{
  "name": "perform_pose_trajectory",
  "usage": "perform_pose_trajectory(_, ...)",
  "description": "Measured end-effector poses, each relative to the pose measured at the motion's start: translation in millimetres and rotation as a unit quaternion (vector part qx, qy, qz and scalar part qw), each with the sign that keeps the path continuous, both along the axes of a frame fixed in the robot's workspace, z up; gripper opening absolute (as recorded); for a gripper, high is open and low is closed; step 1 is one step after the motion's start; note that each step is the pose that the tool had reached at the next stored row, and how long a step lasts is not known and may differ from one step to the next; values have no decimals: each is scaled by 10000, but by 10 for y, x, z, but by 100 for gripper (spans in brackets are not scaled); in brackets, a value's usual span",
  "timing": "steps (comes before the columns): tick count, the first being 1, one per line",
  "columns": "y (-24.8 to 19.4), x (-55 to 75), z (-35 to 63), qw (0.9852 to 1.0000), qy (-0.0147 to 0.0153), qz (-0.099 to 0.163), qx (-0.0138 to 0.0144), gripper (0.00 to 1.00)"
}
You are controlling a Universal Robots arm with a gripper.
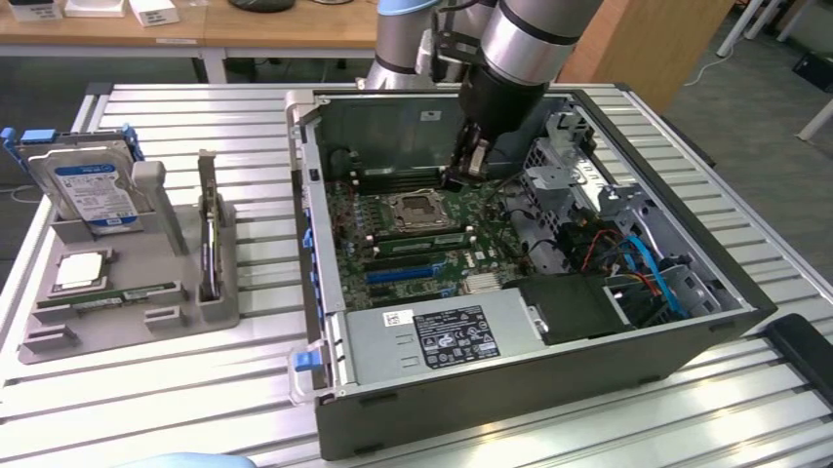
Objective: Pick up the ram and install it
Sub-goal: 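Press down the ram until it locks into place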
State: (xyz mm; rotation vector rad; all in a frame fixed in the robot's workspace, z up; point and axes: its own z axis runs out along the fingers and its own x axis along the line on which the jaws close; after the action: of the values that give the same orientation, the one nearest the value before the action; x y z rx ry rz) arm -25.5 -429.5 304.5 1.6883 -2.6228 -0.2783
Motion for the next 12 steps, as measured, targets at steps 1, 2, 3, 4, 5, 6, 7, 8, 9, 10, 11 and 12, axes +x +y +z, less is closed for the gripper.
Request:
perform_pose_trajectory(1, 0, 0, -1, 10000, 0, -67, -9, 10)
perform_pose_trajectory(2, 0, 0, 0, 9999, 0, -123, -26, 10)
perform_pose_trajectory(3, 0, -1, 0, 9998, 0, -172, -50, 10)
perform_pose_trajectory(4, 0, 0, 0, 9997, 0, -220, -74, 10)
perform_pose_trajectory(5, 0, 0, 0, 9996, 0, -267, -98, 10)
perform_pose_trajectory(6, -1, 0, 0, 9994, -1, -314, -124, 10)
perform_pose_trajectory(7, -1, 0, -1, 9992, -1, -358, -151, 10)
perform_pose_trajectory(8, -1, 0, -1, 9990, -1, -406, -181, 10)
perform_pose_trajectory(9, -1, 0, -2, 9988, -2, -450, -204, 10)
perform_pose_trajectory(10, -1, 0, -2, 9985, -2, -495, -226, 10)
perform_pose_trajectory(11, -1, 0, -3, 9982, -2, -540, -247, 10)
perform_pose_trajectory(12, -1, 0, -4, 9979, -1, -587, -265, 10)
